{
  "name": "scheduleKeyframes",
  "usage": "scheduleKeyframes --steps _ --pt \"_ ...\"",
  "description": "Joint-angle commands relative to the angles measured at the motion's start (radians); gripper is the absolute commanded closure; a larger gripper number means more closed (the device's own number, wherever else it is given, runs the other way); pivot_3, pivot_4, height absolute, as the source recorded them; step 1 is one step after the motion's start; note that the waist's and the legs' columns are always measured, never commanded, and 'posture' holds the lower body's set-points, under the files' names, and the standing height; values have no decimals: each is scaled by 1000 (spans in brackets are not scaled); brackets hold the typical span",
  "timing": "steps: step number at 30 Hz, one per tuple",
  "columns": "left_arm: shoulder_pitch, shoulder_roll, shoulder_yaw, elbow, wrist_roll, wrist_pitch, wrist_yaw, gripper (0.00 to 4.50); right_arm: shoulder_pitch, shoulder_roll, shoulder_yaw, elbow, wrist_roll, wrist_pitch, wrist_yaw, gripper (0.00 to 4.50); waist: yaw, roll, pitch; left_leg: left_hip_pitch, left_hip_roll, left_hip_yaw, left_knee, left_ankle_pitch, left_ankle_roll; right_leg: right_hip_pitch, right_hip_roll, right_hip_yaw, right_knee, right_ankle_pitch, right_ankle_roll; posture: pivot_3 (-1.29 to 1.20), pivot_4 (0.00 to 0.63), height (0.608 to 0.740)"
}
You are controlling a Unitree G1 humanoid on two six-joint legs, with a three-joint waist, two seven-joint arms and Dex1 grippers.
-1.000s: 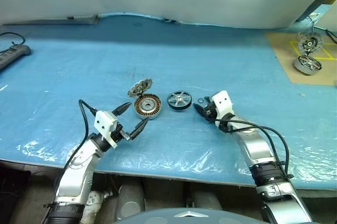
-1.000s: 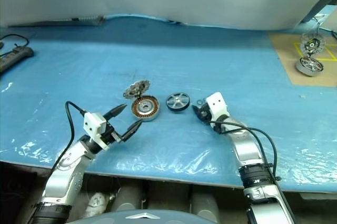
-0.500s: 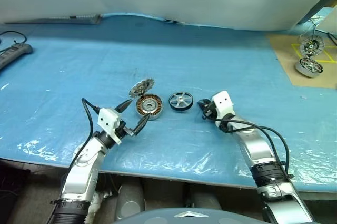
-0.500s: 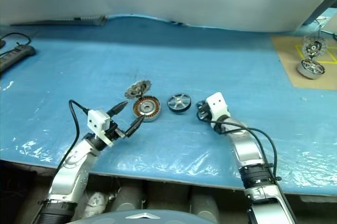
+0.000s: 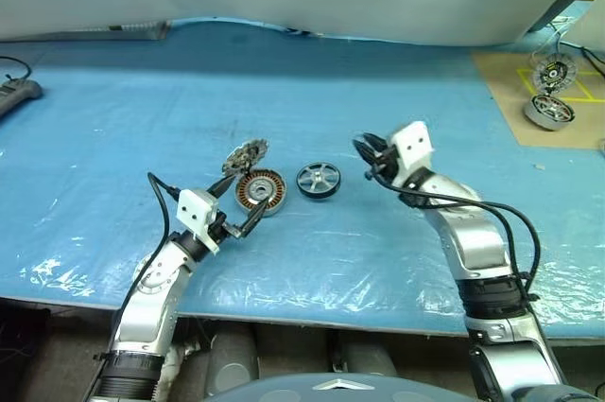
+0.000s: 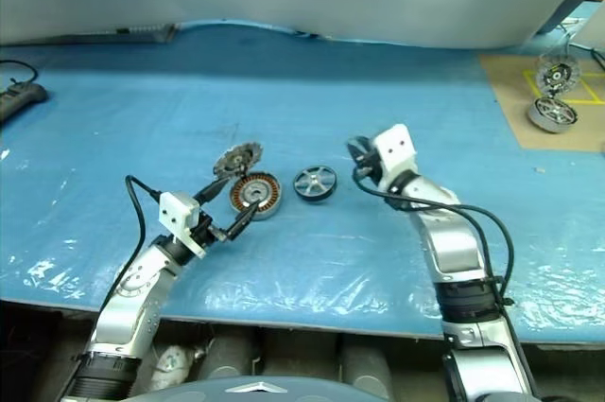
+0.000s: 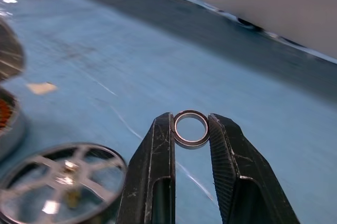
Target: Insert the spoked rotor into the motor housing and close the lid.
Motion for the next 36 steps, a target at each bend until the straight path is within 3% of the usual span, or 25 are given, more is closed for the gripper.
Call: scheduleKeyframes --steps 1,11,36 --pt "-11 7 8 0 -3 -19 -3 0 -29 41 99 -59 14 36 45 3944 0 0 0 0 0 0 0 0 0 0 0 0 0 0 0 0 150 740" --pt "-27 5 -2 14 15 -3 14 0 -103 159 268 115 -30 -27 116 3944 0 0 0 -1 0 0 1 0 0 0 -1 -1 0 0 0 0 150 740" --pt "-21 -11 -32 -3 60 47 81 0 -167 257 305 370 -97 -139 172 3944 -3 0 0 -1 0 -1 3 0 0 0 -1 -1 3 0 -1 0 150 740"
